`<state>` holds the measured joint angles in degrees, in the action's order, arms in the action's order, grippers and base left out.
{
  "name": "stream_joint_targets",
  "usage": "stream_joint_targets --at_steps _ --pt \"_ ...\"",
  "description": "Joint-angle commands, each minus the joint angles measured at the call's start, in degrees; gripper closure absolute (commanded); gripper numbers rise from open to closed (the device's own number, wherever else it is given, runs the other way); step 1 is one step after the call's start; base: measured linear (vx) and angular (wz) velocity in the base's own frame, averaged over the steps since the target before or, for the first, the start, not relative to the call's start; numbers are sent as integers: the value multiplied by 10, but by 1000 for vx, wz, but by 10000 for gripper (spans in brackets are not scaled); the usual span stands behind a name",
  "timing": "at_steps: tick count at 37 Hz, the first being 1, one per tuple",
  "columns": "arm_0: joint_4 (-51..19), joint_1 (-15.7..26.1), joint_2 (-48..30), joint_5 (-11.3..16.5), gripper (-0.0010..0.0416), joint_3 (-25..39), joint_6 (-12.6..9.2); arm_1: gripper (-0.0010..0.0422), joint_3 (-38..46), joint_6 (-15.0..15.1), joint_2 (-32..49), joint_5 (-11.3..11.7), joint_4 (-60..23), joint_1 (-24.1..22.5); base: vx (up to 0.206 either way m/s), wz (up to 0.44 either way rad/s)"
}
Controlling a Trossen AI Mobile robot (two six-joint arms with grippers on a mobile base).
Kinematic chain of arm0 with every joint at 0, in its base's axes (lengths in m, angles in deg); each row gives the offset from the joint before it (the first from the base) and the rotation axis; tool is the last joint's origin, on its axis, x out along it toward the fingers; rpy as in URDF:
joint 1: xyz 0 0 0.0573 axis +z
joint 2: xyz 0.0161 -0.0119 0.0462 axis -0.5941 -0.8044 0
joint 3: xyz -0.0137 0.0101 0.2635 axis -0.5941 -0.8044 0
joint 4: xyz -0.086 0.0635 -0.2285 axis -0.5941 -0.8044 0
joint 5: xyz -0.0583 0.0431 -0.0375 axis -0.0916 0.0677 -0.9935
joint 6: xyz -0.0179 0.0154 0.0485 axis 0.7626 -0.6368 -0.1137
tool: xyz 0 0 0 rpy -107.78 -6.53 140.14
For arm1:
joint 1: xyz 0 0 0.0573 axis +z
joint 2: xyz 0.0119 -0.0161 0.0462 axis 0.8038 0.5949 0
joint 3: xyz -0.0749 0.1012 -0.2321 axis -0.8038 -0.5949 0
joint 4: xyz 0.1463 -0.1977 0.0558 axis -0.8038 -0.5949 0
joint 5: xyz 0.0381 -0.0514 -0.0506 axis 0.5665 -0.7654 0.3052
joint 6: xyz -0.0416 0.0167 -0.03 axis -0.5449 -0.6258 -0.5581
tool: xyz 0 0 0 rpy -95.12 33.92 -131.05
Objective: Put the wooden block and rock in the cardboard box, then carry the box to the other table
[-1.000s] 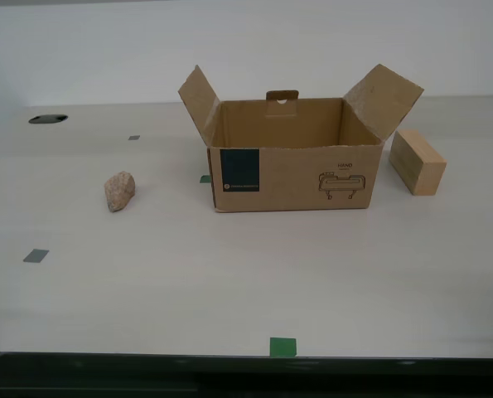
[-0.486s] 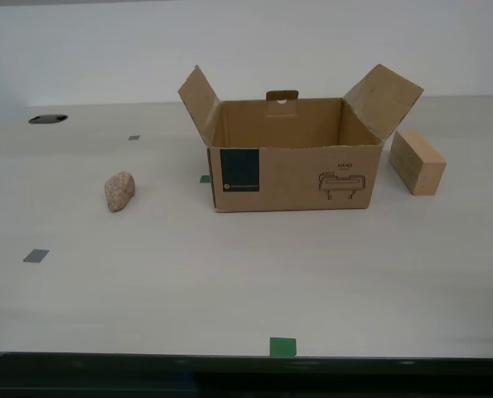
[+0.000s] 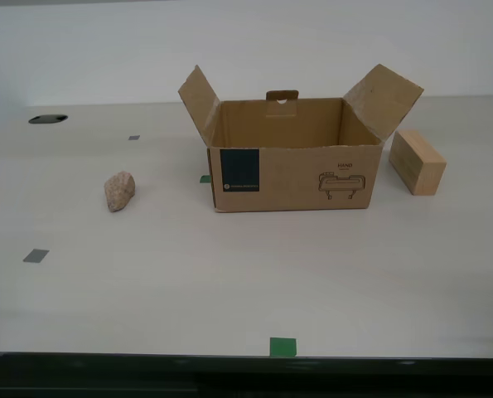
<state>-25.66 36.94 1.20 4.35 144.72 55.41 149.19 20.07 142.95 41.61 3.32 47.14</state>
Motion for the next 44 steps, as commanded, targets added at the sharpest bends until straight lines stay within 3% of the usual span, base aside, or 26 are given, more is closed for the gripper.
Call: stream_joint_targets --at_steps 1,8,44 --pt "0 0 0 2 24 0 -3 12 -6 -2 0 0 -1 0 0 0" --pt "0 0 0 2 1 0 -3 12 -27 -16 0 0 -1 0 0 0" --pt "12 0 0 1 18 0 -1 12 -33 -17 0 0 6 0 0 0"
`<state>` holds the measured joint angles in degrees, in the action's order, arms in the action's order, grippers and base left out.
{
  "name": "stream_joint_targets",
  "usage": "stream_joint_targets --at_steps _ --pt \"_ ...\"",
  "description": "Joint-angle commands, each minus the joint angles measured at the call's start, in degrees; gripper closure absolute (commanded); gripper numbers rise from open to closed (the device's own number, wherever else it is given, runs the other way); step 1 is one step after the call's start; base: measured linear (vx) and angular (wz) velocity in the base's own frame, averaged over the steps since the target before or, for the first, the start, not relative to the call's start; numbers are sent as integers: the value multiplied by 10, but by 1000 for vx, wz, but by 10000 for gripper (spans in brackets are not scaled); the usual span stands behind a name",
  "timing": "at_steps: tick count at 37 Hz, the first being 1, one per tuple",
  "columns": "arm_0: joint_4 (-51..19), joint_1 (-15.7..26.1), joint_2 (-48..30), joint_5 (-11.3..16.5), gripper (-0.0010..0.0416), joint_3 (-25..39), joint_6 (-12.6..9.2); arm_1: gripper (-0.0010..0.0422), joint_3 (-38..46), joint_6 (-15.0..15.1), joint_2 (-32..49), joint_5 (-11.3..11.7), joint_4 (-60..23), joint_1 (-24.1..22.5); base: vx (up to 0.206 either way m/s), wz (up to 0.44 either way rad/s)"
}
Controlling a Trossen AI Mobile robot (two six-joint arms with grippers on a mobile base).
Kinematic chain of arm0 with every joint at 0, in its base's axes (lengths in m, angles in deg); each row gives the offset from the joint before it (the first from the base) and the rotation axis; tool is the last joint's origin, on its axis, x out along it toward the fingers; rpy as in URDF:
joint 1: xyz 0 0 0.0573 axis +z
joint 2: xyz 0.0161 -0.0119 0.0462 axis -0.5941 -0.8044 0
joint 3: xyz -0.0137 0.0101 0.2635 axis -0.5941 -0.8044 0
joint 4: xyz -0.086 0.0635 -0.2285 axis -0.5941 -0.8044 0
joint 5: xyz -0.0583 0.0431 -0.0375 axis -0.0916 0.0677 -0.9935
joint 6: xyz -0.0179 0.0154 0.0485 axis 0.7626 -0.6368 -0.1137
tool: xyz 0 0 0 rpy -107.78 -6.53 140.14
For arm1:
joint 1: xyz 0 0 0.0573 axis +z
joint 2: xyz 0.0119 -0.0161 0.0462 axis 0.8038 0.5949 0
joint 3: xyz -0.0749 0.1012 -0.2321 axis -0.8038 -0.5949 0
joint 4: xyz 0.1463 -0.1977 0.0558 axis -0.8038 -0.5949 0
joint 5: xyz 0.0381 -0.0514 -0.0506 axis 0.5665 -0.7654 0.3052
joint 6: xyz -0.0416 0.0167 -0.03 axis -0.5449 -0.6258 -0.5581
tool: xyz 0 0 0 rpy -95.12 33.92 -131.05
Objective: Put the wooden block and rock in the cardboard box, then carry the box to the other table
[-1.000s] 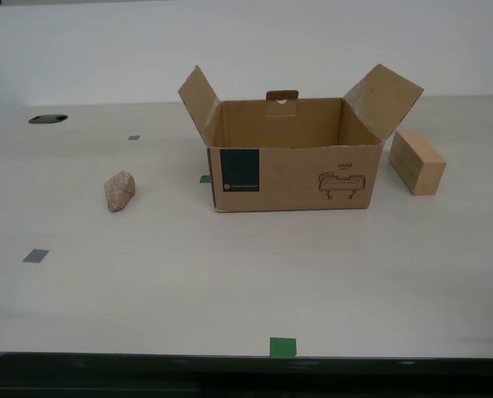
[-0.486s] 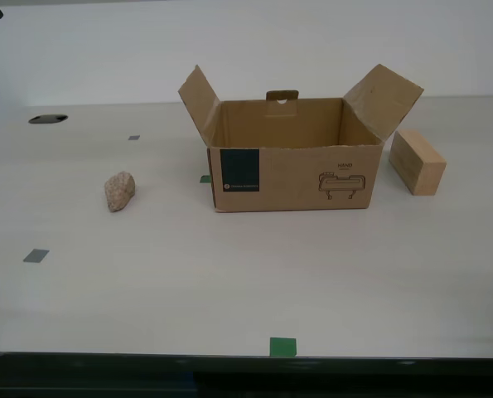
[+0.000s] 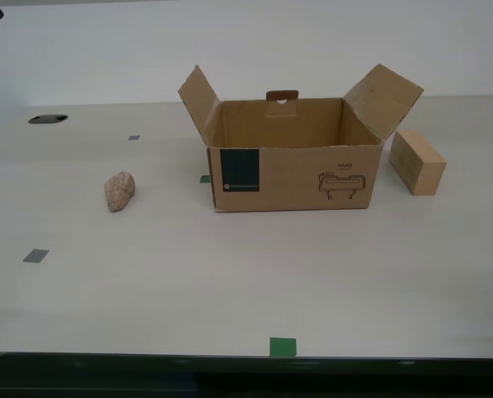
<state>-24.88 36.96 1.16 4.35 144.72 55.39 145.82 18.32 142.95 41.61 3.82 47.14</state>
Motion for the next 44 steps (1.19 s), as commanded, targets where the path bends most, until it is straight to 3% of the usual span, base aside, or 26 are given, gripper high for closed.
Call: stream_joint_targets --at_steps 1,23,44 --pt "6 0 0 1 18 0 -1 12 1 0 0 0 1 0 0 0" --pt "64 0 0 1 18 0 0 12 1 0 0 0 6 0 0 0" --pt "53 0 0 1 18 0 32 12 0 11 0 1 11 0 0 0"
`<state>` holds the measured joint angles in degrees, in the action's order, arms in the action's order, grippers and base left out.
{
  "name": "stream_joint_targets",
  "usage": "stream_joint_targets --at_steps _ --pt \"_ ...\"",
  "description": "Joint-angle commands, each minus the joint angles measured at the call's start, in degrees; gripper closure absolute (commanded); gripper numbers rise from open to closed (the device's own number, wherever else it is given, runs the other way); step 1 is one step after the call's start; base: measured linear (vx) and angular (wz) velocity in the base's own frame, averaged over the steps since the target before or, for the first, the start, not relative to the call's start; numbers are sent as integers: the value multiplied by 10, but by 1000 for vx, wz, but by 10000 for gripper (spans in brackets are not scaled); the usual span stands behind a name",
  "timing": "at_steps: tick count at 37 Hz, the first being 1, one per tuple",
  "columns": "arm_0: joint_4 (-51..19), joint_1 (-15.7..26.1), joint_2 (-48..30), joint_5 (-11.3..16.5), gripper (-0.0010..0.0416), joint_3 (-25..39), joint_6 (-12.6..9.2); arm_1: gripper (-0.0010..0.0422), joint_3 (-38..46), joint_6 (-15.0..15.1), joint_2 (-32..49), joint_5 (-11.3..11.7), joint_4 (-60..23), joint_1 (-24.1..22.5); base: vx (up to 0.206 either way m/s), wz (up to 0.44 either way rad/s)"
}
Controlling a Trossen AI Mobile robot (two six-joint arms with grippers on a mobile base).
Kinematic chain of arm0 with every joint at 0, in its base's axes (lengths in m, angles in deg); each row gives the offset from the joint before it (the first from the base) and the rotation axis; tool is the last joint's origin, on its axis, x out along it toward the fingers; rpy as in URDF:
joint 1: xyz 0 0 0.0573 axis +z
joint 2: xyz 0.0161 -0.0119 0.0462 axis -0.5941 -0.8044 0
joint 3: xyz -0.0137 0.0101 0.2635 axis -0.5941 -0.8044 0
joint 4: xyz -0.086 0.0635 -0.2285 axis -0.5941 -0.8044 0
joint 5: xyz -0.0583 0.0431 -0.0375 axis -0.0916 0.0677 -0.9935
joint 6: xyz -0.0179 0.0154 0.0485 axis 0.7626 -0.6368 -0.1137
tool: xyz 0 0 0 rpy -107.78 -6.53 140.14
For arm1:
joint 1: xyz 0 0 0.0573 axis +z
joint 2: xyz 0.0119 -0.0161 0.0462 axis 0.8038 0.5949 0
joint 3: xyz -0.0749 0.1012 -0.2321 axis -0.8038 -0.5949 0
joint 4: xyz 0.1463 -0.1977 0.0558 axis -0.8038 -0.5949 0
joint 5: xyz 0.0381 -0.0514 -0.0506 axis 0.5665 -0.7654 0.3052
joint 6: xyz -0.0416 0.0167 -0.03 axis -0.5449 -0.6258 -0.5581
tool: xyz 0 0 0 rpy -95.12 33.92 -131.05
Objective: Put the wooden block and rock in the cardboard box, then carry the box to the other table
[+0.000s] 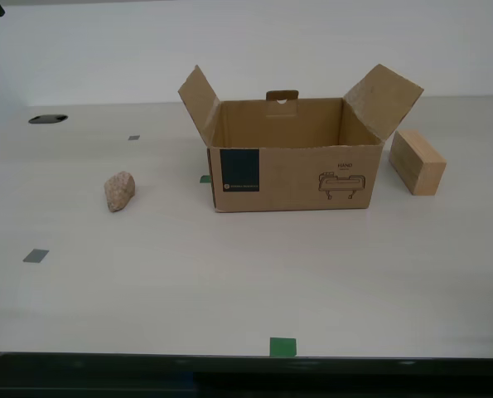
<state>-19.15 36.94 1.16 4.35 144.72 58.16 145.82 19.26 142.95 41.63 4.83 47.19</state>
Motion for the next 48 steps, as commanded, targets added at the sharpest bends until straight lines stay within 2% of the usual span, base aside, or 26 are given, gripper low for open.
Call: stream_joint_targets --at_steps 1,3,7,9,20,31,34,37,43,48 --pt "-5 0 0 1 18 0 4 12 0 2 0 1 2 0 0 0" --pt "-4 0 0 1 18 -4 4 12 0 2 0 9 2 0 0 0" --pt "-2 0 -6 1 18 -28 4 12 -1 3 0 52 2 0 0 0" --pt "-2 0 -8 1 19 -43 9 12 -1 3 0 62 3 0 0 0" --pt "49 0 -14 1 19 -121 9 12 -1 3 0 62 7 0 0 0" --pt "100 -1 -33 1 19 -170 16 12 -1 3 0 62 7 0 0 0" --pt "100 -1 -56 1 19 -169 24 12 -2 3 0 62 9 0 0 0" --pt "100 -1 -81 1 19 -162 43 12 -7 3 0 62 12 0 0 0" --pt "98 -1 -136 2 19 -133 98 12 -31 3 0 62 12 0 0 0" --pt "97 -1 -172 2 19 -111 112 12 -64 3 0 62 14 0 0 0"
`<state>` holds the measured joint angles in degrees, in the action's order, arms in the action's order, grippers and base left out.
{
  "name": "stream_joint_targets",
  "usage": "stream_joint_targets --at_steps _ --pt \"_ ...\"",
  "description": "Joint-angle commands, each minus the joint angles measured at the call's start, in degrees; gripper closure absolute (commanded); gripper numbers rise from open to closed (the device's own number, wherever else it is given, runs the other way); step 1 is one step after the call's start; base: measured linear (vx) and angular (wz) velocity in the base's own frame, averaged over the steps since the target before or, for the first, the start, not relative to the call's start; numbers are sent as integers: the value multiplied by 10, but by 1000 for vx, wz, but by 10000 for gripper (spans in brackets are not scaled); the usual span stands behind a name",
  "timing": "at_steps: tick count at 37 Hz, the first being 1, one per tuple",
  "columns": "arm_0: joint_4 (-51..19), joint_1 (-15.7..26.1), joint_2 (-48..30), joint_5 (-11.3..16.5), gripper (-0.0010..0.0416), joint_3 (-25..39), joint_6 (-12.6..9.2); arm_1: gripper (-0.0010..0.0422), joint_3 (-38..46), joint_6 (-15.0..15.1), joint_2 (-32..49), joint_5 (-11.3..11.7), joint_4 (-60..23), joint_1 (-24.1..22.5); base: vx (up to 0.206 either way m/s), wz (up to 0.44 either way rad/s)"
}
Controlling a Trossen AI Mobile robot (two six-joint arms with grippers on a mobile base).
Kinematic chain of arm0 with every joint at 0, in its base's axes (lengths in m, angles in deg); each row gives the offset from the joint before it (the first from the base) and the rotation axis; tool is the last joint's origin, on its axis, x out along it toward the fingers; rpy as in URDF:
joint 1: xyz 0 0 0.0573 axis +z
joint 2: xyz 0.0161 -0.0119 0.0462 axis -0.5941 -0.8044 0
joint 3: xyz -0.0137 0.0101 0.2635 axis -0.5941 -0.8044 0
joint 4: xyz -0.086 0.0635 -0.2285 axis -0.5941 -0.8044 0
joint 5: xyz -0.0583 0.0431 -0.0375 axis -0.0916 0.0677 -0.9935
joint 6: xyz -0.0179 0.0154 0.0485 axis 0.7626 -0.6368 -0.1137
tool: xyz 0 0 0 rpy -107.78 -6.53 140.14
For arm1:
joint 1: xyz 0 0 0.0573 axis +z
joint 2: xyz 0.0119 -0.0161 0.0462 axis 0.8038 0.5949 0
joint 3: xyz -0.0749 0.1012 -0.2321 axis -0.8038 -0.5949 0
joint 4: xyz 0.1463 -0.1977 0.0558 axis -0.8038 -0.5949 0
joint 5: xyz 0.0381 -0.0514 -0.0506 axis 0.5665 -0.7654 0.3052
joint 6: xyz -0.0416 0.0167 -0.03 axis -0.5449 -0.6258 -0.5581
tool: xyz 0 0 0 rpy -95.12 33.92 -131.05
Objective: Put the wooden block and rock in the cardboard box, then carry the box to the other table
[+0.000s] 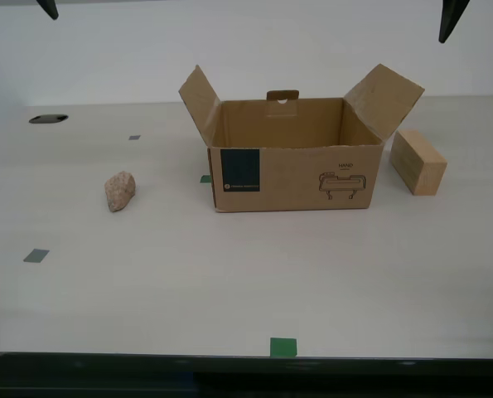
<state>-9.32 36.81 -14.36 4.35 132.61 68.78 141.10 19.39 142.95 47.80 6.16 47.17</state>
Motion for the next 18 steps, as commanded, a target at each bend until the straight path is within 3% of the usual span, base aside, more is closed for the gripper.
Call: stream_joint_targets --at_steps 1,14,18 --pt "-1 0 -23 2 19 14 7 12 -23 1 0 0 1 0 0 0" --pt "22 0 -59 6 19 18 33 12 -69 -3 0 0 35 0 0 0" --pt "42 0 -59 23 19 6 33 12 -76 -2 0 0 42 0 0 0"
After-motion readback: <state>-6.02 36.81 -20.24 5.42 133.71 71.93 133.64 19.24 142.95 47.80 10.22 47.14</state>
